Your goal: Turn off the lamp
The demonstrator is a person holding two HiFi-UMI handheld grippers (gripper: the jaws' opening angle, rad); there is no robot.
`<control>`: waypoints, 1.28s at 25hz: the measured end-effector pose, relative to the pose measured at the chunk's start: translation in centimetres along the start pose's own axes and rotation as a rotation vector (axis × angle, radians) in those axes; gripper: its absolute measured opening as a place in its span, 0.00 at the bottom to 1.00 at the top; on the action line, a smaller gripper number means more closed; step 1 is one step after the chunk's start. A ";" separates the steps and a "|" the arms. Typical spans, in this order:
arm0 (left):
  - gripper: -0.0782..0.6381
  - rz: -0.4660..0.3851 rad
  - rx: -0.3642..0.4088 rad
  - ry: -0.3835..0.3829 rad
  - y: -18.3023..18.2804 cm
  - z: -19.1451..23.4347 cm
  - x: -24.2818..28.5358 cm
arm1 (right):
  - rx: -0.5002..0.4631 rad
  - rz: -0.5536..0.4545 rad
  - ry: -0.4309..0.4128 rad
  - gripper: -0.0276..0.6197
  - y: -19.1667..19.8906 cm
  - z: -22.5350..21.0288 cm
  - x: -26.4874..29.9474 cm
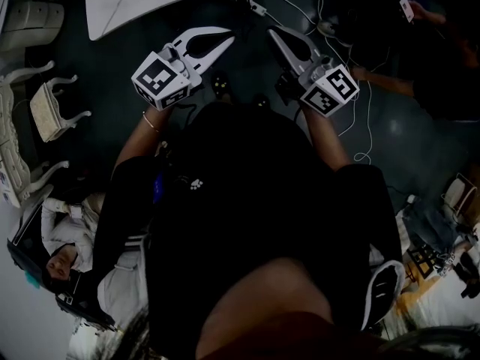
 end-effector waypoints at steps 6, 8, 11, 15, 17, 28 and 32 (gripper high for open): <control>0.12 -0.023 0.054 0.046 0.3 0.3 -0.6 | 0.014 0.014 -0.019 0.05 0.3 0.3 0.4; 0.12 -0.032 0.067 0.048 0.3 0.7 -0.7 | 0.014 0.020 -0.026 0.04 0.5 0.5 0.7; 0.12 -0.039 0.041 0.044 0.2 1.3 -0.9 | 0.018 0.021 -0.027 0.04 0.9 0.9 1.4; 0.12 -0.025 0.030 0.046 0.6 1.9 -1.4 | 0.015 0.032 -0.042 0.04 1.1 1.3 2.3; 0.12 -0.025 0.029 0.046 0.7 2.0 -1.4 | 0.014 0.039 -0.048 0.04 1.2 1.4 2.5; 0.12 -0.015 0.013 0.046 1.1 1.7 -1.2 | 0.019 0.051 -0.039 0.04 1.6 1.3 2.5; 0.12 -0.016 0.005 0.052 1.2 1.6 -1.2 | 0.019 0.063 -0.034 0.04 1.8 1.3 2.4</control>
Point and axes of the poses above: the fingertips, and each gripper's own axes: x forward along the fingers, z to its left, y out of its underside, the point moved 6 cm from there along -x, backward along the fingers, and after that the axes turned 7 degrees about y, right-handed, at the moved point
